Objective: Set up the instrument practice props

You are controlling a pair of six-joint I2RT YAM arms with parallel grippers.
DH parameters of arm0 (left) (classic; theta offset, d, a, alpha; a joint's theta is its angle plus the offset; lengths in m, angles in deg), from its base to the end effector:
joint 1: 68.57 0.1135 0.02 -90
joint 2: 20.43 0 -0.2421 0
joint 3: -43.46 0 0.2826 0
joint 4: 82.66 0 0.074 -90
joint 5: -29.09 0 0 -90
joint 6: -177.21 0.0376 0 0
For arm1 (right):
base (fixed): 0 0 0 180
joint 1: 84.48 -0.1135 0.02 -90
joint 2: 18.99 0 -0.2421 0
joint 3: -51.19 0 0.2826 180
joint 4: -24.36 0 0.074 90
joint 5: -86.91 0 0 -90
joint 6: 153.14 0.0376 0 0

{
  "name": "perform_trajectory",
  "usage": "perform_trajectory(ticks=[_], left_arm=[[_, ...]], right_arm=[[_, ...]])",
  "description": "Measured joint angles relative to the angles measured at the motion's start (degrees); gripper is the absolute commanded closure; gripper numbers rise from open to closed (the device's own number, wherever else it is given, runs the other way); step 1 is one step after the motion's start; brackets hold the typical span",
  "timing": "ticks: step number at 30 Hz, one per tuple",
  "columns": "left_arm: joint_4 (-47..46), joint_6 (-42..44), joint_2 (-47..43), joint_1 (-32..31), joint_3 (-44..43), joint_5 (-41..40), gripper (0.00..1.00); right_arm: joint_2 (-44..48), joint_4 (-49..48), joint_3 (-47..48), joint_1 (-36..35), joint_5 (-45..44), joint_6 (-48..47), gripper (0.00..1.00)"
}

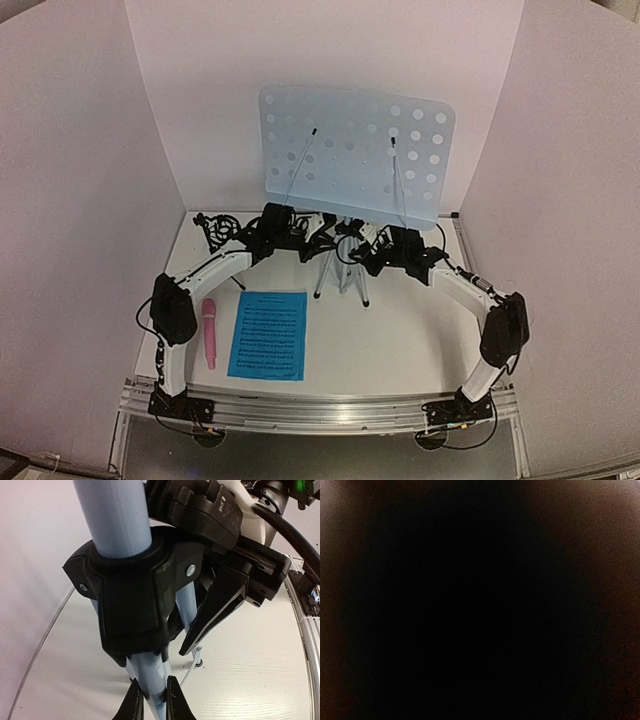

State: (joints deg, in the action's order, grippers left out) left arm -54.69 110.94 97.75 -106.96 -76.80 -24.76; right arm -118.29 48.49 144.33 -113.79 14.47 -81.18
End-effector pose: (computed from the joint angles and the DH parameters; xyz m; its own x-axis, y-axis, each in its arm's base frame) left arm 0.3865 -0.3345 0.2916 0.0559 0.3703 -0.9272 0.9776 0.1686 0.1262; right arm 0.3737 0.2228 0.2667 -0.2033 -0.4527 -0.8682 -0.7960 0.5928 -0.1227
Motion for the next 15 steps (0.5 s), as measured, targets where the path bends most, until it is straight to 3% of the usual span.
perform_trajectory(ticks=[10, 15], left_arm=[[5.8, 5.0, 6.5, -0.6, -13.2, 1.3, 1.0], [9.6, 5.4, 6.8, -0.3, -15.0, 1.3, 1.0]], right_arm=[[-1.5, 9.6, 7.4, 5.1, 5.8, -8.5, 1.0], [-4.4, 13.1, 11.1, 5.8, 9.2, -9.9, 1.0]])
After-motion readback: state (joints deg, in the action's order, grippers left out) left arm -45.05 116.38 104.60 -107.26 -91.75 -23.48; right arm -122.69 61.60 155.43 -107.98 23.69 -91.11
